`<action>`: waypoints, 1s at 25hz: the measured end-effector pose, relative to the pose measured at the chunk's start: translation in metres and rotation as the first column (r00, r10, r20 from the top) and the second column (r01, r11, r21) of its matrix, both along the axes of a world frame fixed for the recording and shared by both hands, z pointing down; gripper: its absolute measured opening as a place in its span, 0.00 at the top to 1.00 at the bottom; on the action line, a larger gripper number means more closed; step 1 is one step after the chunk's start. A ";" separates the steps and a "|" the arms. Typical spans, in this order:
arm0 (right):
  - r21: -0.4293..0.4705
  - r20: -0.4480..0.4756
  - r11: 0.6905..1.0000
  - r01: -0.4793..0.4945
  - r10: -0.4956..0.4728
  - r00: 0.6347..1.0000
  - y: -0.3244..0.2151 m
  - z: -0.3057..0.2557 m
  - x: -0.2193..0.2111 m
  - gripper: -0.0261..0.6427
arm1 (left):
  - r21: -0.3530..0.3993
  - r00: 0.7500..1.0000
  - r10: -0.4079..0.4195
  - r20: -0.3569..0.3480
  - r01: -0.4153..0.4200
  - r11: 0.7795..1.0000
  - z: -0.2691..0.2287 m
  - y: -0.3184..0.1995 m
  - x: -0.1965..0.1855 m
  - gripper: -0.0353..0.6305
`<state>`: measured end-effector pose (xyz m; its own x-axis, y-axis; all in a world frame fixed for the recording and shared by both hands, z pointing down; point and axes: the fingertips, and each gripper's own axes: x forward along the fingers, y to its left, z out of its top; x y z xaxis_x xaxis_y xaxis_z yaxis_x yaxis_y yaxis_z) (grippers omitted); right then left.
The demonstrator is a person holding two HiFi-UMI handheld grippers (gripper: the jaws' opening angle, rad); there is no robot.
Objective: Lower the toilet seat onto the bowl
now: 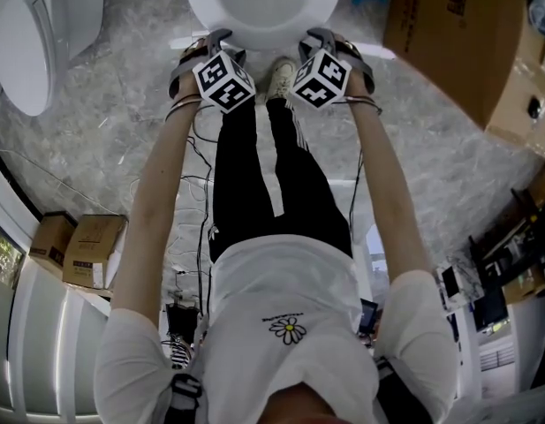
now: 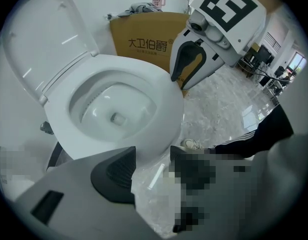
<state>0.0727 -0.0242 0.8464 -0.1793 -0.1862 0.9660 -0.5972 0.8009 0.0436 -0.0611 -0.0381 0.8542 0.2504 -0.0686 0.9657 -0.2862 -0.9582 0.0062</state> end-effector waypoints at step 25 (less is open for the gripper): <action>0.491 0.567 0.552 -0.674 0.385 0.728 -0.088 -0.456 0.030 0.90 | 0.131 0.421 -0.405 -0.812 0.807 0.576 -0.473 -0.101 0.030 0.89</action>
<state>0.1025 -0.1120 0.3900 -0.1246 -0.8865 0.4456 -0.9801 0.1799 0.0839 -0.0312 -0.1394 0.3817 0.4507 -0.8263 0.3377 -0.8908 -0.4408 0.1104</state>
